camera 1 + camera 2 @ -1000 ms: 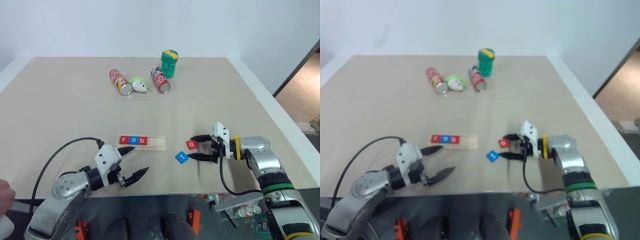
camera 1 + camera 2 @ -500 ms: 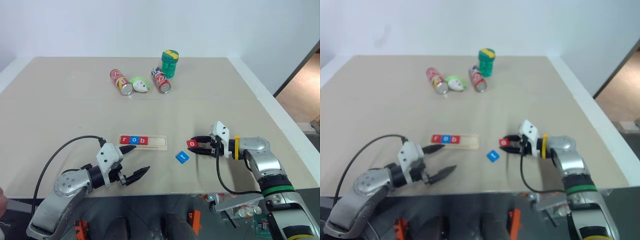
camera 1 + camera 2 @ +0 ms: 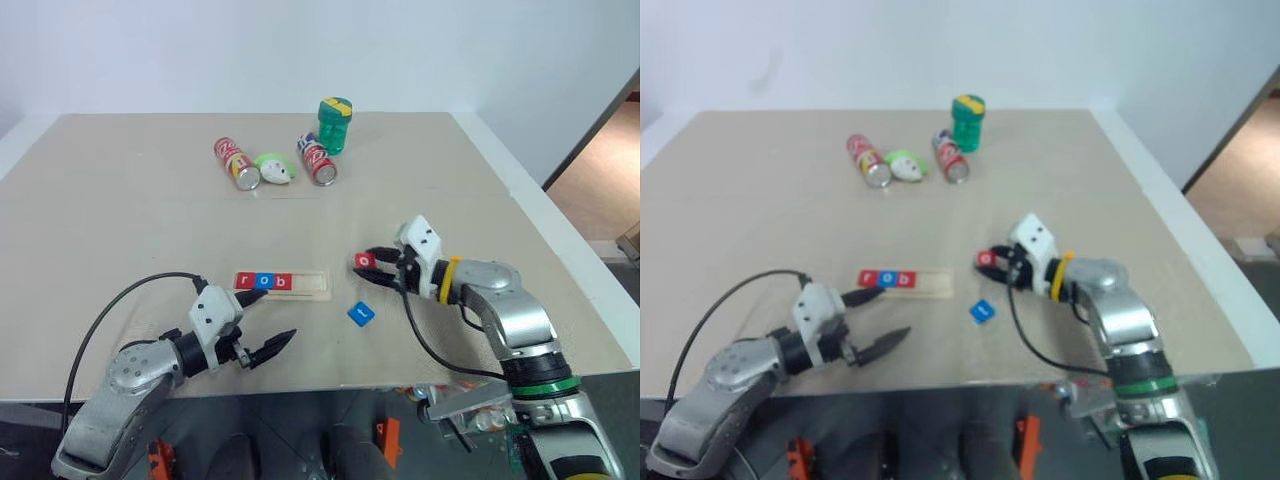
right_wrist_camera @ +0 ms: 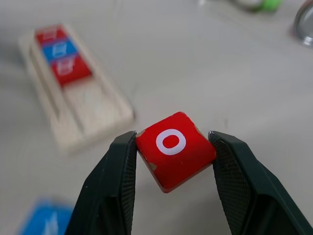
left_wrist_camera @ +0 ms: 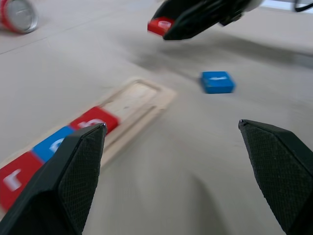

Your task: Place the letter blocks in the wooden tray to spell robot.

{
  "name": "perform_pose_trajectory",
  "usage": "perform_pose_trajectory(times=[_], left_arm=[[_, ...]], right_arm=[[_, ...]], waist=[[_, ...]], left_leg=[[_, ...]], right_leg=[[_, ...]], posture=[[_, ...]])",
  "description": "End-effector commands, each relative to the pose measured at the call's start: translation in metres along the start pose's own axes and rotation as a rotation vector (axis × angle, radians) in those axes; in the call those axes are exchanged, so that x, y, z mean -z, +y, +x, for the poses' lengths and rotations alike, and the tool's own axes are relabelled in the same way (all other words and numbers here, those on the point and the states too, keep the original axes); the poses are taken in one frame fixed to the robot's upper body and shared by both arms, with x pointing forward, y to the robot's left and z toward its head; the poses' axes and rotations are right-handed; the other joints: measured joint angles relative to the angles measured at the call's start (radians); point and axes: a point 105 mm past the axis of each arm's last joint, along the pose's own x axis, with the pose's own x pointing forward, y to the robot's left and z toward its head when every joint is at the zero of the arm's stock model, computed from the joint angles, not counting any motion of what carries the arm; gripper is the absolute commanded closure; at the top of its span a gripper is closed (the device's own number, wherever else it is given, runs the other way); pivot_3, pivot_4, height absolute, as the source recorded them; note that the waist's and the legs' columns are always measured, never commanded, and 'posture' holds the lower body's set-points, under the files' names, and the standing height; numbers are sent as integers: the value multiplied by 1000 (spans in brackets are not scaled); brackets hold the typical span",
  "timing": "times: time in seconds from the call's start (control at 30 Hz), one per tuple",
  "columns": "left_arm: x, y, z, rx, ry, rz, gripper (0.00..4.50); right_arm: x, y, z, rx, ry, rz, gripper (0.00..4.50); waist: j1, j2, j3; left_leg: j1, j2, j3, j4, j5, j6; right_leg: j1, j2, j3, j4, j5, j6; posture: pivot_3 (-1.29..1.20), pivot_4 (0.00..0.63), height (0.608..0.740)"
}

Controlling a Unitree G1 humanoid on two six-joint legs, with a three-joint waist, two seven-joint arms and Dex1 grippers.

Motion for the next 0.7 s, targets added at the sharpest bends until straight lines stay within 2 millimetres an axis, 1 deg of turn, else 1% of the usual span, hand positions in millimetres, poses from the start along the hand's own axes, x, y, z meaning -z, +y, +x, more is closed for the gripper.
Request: perform_pose_trajectory(times=[0.03, 0.13, 0.2, 0.27, 0.33, 0.5, 0.7], left_arm=[[-10, 6, -3, -55, -48, 30, 0], [-11, 8, -2, -77, -53, 33, 0], [-11, 9, 0, -81, -53, 36, 0], [-12, 8, 1, -83, -55, 37, 0], [-12, 8, 1, -83, -56, 38, 0], [-12, 8, 2, -80, -55, 42, 0], [-12, 9, 2, -82, -60, 43, 0]], right_arm=[[-18, 23, 14, 38, -8, 0, 2784], [-10, 30, 28, 78, 26, 15, 2784], [-8, 36, 36, 92, 38, 35, 2784], [-7, 40, 40, 96, 47, 38, 2784], [-6, 42, 42, 96, 54, 38, 2784], [-1, 50, 42, 68, 81, 47, 2784], [0, 64, 41, 19, 77, 61, 2784]], waist=[[2, 0, 0], [5, 0, 0], [6, 0, 0], [6, 0, 0], [6, -1, 0], [5, -1, 0], [5, -1, 0]], left_leg=[[0, 0, 0, -1, 0, 0], [-3, -1, 0, -2, -1, -1], [-11, -2, 0, -1, 0, -2], [-16, -2, 0, 1, 0, -2], [-18, -2, 0, 1, 0, -2], [-18, -2, 0, 1, 0, -2], [-17, -1, -1, 1, 0, -2]], right_leg=[[0, 0, 0, 0, 0, 0], [-2, -1, -2, 0, -3, 0], [-8, -1, -3, 0, -2, 1], [-12, -1, -3, 0, -1, 1], [-13, -2, -3, 0, 0, -1], [-13, -1, -4, 0, -1, 1], [-13, 0, -5, 0, -1, 1]], posture=[[0, 150, 739], [0, 150, 739], [0, 150, 739], [0, 150, 739], [0, 150, 739], [0, 150, 739], [0, 150, 739]])
